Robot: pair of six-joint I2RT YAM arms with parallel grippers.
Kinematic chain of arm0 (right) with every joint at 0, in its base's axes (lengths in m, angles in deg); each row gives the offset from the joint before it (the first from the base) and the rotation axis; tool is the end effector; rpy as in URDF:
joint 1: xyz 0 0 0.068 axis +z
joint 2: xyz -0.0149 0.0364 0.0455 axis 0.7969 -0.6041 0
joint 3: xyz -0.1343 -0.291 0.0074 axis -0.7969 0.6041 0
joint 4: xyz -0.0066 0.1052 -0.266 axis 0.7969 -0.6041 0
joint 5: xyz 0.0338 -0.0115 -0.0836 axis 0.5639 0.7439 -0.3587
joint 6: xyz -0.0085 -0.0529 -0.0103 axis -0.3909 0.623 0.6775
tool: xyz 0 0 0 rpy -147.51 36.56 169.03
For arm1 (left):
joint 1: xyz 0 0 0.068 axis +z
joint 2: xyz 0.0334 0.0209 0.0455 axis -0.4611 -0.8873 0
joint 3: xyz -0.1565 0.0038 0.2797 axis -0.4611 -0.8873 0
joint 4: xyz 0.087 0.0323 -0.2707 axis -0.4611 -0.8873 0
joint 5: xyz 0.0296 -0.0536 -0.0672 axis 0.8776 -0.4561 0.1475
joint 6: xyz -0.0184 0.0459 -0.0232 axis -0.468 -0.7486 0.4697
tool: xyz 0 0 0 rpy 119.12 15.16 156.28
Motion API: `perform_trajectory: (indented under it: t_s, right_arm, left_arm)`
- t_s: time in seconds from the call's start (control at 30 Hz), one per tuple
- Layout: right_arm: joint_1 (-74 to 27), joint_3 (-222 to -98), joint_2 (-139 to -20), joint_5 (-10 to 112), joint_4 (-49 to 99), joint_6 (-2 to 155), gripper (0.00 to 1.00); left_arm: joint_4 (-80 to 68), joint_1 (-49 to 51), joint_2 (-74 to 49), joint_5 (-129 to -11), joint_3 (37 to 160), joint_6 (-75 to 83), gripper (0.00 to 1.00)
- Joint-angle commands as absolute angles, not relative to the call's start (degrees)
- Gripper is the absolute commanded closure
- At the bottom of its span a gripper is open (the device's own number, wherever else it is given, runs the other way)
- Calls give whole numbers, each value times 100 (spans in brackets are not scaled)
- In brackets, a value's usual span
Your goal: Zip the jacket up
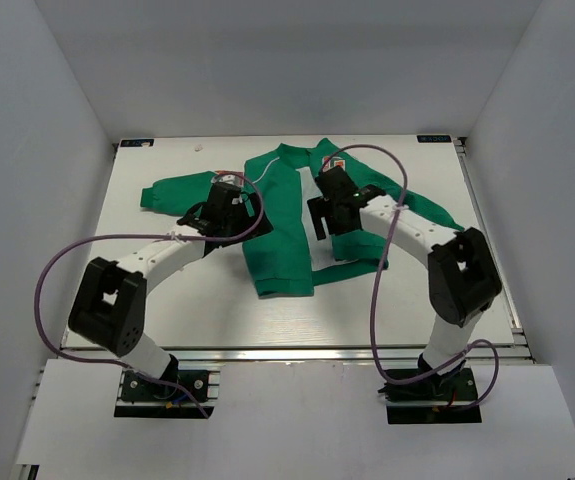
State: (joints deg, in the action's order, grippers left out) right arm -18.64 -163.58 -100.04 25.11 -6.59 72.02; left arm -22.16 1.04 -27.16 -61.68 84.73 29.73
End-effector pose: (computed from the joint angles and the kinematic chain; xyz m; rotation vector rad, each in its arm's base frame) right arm 0.3534 0.2262 0.2854 -0.3610 2.4214 -0.0580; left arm 0.3234 -0.1607 0.2542 -0.2321 2.4302 -0.5201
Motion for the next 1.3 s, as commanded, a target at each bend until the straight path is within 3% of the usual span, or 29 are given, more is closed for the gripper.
perform_trajectory:
  t_s: [0.0, 0.13, 0.2, 0.23, 0.27, 0.37, 0.43, 0.6, 0.83, 0.93, 1.07, 1.1, 1.2, 1.27]
  right_arm:
    - [-1734, -16368, -10357, 2325, -1060, 7018, 14]
    - [-1645, -16359, -10648, 2439, -1025, 6929, 19]
    - [-1645, -16350, -10806, 2404, -972, 6868, 29]
    - [-1645, -16359, -10832, 2369, -954, 6781, 36]
    - [-1645, -16368, -10867, 2247, -946, 6719, 57]
    - [-1645, -16385, -10728, 2044, -998, 6543, 93]
    - [-1645, -16333, -10552, 1982, -1033, 6490, 100]
    - [-1654, -16078, -9692, 2516, -1060, 6595, 100]
    - [-1978, -14886, -8163, 6352, -726, 6622, 100]
    - [-2374, -14113, -7950, 7068, -454, 6508, 100]
    - [-2752, -13389, -8064, 6739, -366, 6455, 100]
    - [-2761, -13319, -8108, 6519, -400, 6472, 96]
    - [-2770, -13283, -8240, 5640, -549, 6481, 63]
    - [-2770, -13344, -8047, 5490, -532, 6587, 57]
  left_arm:
    - [-2111, 92, -2274, -6551, 8028, 3114, 2]
    - [-1926, 39, -2142, -6736, 7658, 3185, 2]
    - [-1725, 21, -2159, -6789, 7483, 3220, 2]
    - [-1680, 21, -2185, -6841, 7325, 3263, 2]
    - [-1628, 21, -2255, -6877, 7271, 3281, 2]
    - [-1478, 21, -2466, -6930, 7183, 3325, 2]
    - [-1469, 21, -2554, -6895, 7192, 3325, 2]
    - [-1530, 12, -2669, -6772, 7200, 3317, 2]
    - [-1715, 12, -2476, -6552, 7200, 3281, 2]
    - [-1829, 12, -2388, -6420, 7192, 3255, 2]
    - [-2004, 12, -2274, -6297, 7218, 3238, 2]
    - [-2022, 12, -2265, -6271, 7227, 3238, 2]
    - [-2101, 12, -2238, -6253, 7235, 3238, 2]
    - [-2163, 12, -2221, -6244, 7262, 3220, 2]
